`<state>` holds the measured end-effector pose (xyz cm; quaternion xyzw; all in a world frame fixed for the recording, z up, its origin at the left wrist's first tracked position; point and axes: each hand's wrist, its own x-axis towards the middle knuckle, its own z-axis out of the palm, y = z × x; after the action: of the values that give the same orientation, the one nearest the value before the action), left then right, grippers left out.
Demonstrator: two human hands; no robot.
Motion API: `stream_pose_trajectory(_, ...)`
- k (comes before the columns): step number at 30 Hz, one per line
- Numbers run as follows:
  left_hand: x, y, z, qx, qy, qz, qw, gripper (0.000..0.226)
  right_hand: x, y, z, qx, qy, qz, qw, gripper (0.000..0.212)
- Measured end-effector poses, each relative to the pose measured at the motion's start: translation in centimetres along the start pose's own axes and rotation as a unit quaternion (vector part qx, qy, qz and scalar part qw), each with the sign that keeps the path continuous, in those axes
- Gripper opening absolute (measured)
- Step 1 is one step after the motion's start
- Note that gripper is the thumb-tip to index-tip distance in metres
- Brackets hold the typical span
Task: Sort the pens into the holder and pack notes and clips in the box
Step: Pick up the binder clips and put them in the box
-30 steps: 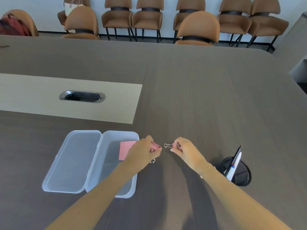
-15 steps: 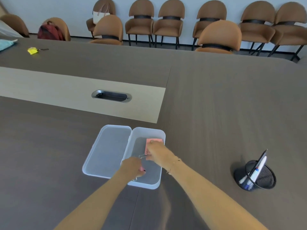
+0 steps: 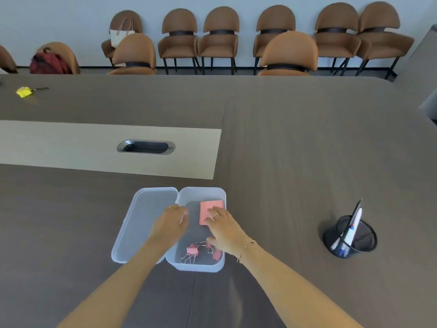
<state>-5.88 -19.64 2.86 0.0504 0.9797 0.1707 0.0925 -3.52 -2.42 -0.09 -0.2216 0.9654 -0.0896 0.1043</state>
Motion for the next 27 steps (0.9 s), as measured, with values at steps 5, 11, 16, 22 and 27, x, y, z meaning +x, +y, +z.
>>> stream_pose_trajectory(5,2.2,-4.1,-2.6,-0.079,0.101,-0.199,0.972,0.052,-1.7,1.1,-0.9,0.226,0.058,0.125,0.964,0.066)
stream_pose_trajectory(11,2.7,-7.5,-1.0,-0.145,-0.007,-0.406,0.903,0.071,-2.5,0.7,0.1,0.397,0.057,0.191,0.896,0.071)
stream_pose_trajectory(16,2.9,-8.1,-0.3,-0.137,0.008,-0.458,0.878,0.067,-2.8,0.3,0.3,0.477,0.022,0.244,0.844,0.049)
stream_pose_trajectory(22,2.0,-10.2,-4.1,-0.129,0.02,-0.421,0.898,0.059,-2.0,0.3,1.1,0.468,0.018,0.304,0.83,0.031)
stream_pose_trajectory(27,4.8,-6.2,-11.4,-0.282,-0.024,-0.3,0.911,0.081,-1.9,1.4,0.5,0.489,0.01,0.318,0.812,0.034)
